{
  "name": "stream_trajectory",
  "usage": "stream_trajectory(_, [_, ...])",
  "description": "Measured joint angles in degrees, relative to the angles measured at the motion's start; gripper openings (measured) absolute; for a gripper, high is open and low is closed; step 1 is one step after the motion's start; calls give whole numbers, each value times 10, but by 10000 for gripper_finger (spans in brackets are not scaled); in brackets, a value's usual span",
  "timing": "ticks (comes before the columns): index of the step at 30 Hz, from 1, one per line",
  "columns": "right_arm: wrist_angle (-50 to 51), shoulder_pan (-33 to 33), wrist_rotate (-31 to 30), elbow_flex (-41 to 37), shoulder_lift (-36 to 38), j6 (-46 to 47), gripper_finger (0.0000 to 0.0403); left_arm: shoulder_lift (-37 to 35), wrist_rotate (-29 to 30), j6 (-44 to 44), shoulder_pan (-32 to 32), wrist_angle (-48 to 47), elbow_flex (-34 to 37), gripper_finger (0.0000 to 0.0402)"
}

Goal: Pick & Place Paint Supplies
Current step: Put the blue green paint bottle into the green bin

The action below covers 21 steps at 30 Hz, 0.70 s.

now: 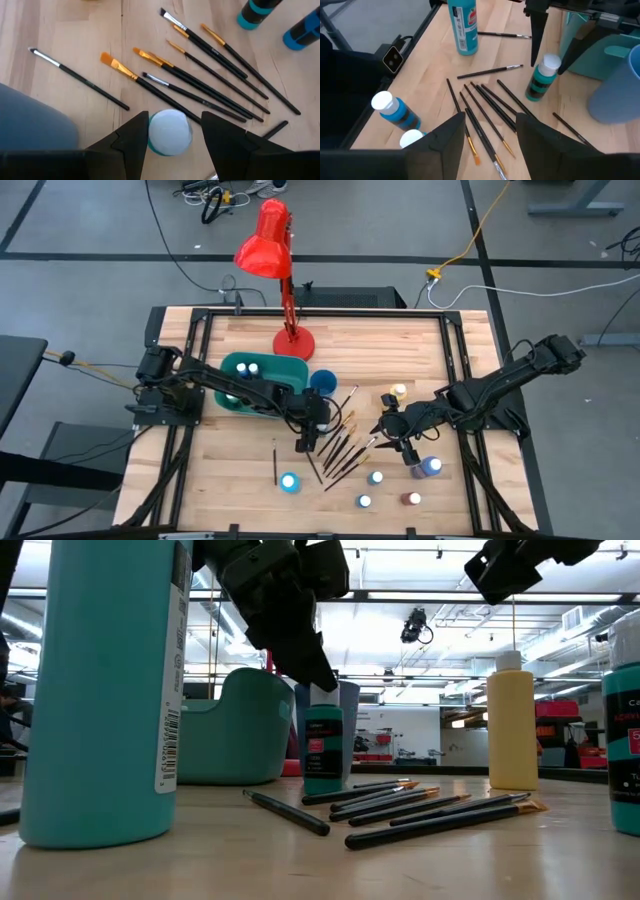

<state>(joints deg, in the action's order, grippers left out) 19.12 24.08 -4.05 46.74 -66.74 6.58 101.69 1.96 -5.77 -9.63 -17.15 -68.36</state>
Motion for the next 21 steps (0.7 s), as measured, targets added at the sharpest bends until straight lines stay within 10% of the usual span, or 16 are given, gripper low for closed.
stream_trajectory(21, [-2,0,0,0,0,-1,185,17,-1,19,0,7,-1,130])
